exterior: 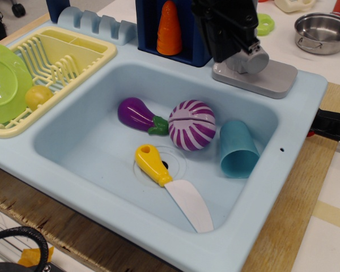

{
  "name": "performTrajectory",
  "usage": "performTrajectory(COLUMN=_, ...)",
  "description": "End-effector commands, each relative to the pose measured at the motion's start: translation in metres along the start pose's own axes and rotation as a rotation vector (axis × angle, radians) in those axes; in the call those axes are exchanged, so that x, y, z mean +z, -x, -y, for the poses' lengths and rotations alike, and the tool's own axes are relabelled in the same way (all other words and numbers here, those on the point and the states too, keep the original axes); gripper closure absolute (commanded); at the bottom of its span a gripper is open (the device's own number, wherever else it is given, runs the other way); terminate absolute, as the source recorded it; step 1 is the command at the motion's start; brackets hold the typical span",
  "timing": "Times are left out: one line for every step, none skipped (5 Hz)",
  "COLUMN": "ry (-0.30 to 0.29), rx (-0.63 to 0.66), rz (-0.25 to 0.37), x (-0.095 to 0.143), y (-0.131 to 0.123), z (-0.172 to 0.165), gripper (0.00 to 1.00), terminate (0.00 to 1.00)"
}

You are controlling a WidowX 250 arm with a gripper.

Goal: Turn lever vertical to-front

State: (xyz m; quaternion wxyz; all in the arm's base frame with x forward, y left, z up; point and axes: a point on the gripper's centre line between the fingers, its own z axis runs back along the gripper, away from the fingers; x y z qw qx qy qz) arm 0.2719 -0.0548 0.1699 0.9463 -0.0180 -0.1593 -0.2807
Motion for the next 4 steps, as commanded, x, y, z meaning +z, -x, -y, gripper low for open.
performTrajectory(ry=0.075, rx=0.018, rz=-0.04, x=-0.019, y=0.015, z=0.006, gripper=1.0, terminate=0.0)
performTrajectory(ry=0.111, rx=0.038, rz=-0.051, x=-0.031, y=0.025, z=0.007, gripper=1.0, terminate=0.0)
performTrajectory(ry=0.138, rx=0.026, rz=-0.068, x=-0.031, y=0.031, z=0.007, gripper=1.0, terminate=0.0)
performTrajectory(ry=0.138, rx=0.026, rz=-0.068, x=-0.031, y=0.031, z=0.007, gripper=0.0, terminate=1.0)
